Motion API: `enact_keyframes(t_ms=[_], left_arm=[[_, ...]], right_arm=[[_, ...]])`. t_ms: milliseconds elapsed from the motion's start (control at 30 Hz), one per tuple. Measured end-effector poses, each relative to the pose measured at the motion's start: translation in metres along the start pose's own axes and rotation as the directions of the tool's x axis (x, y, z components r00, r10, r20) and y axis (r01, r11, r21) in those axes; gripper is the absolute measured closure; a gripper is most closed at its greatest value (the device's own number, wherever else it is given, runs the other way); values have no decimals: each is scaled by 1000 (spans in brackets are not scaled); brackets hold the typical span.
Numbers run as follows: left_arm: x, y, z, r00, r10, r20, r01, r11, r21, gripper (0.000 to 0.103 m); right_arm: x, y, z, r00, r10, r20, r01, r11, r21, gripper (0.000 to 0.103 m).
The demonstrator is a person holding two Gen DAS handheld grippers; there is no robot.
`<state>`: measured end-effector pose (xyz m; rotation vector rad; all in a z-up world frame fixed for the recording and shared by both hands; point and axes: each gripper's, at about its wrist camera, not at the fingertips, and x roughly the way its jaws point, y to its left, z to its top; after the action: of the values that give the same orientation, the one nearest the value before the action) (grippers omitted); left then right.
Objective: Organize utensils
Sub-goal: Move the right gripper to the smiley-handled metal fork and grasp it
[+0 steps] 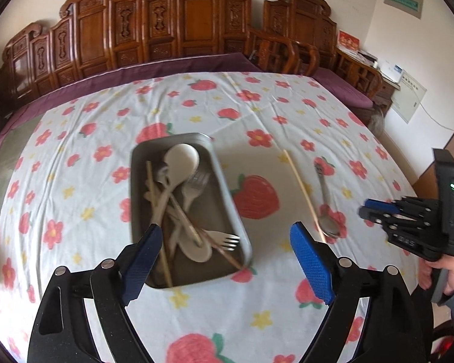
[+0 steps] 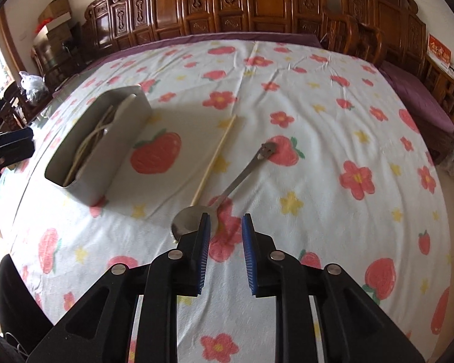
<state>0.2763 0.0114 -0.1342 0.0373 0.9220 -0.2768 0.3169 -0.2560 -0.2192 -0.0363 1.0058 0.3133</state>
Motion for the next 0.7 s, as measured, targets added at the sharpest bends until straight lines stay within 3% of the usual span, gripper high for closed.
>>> enact_keyframes(t_ms=[200, 333, 700], left_arm=[[9, -21, -4, 1000, -21, -22, 22, 1000, 20, 20], [13, -31, -6, 999, -26, -30, 27, 999, 33, 20], [19, -38, -8, 999, -28, -42, 29, 999, 35, 20]], right_arm=[[32, 4, 8, 999, 19, -36, -18, 1000, 20, 80], [48, 5, 18, 999, 17, -49, -15, 999, 44, 73], [76, 4, 34, 994, -65, -86, 70, 996, 52, 70]])
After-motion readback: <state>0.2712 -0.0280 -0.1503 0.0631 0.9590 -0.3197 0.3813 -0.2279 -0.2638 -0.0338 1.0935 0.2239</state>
